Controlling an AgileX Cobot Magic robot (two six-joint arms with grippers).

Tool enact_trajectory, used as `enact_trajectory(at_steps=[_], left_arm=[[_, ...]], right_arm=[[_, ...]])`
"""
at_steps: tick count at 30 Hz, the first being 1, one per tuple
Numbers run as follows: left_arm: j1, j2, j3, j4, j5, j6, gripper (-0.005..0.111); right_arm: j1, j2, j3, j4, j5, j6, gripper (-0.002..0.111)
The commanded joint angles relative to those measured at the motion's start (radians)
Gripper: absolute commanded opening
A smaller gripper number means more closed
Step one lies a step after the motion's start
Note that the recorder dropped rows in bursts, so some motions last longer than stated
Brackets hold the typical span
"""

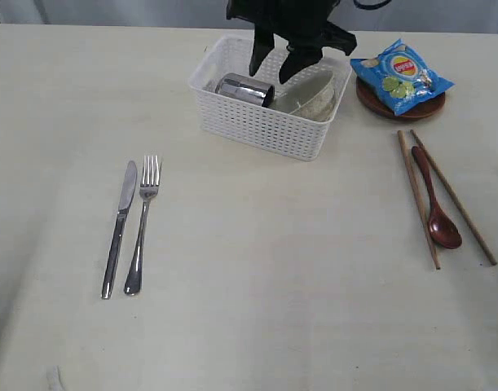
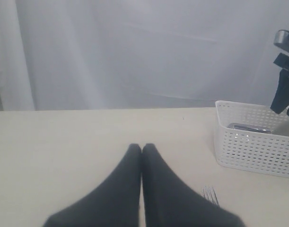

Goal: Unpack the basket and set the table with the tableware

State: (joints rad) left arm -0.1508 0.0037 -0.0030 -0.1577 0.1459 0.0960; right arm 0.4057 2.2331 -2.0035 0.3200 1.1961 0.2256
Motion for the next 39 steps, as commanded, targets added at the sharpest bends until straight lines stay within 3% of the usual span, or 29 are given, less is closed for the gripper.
enact_trajectory(at_steps=[1,9,26,28,33,39], left_arm=[[-0.002,-0.004,0.003,0.001,-0.008,0.001,0.000],[-0.002,-0.004,0.003,0.001,-0.008,0.001,0.000],[-0.002,-0.004,0.003,0.001,-0.008,0.001,0.000],[-0.002,-0.004,0.003,0.001,-0.008,0.001,0.000],[-0.002,-0.004,0.003,0.001,-0.008,0.001,0.000],[-0.002,-0.004,0.003,0.001,-0.008,0.001,0.000]], right_arm=[[-0.002,0.034,-0.007,0.063,-0.002,0.029,0.046],[-0.002,0.078,-0.007,0.059,-0.034,0.119,0.046],[0.044,0.116,-0.007,0.057,-0.248,0.119,0.046],[0.050,0.116,-0.007,0.048,-0.253,0.119,0.041],[0.050,0.116,-0.007,0.045,-0.264,0.047,0.003],[0.050,0.098,-0.015,0.047,-0.273,-0.007,-0.001]])
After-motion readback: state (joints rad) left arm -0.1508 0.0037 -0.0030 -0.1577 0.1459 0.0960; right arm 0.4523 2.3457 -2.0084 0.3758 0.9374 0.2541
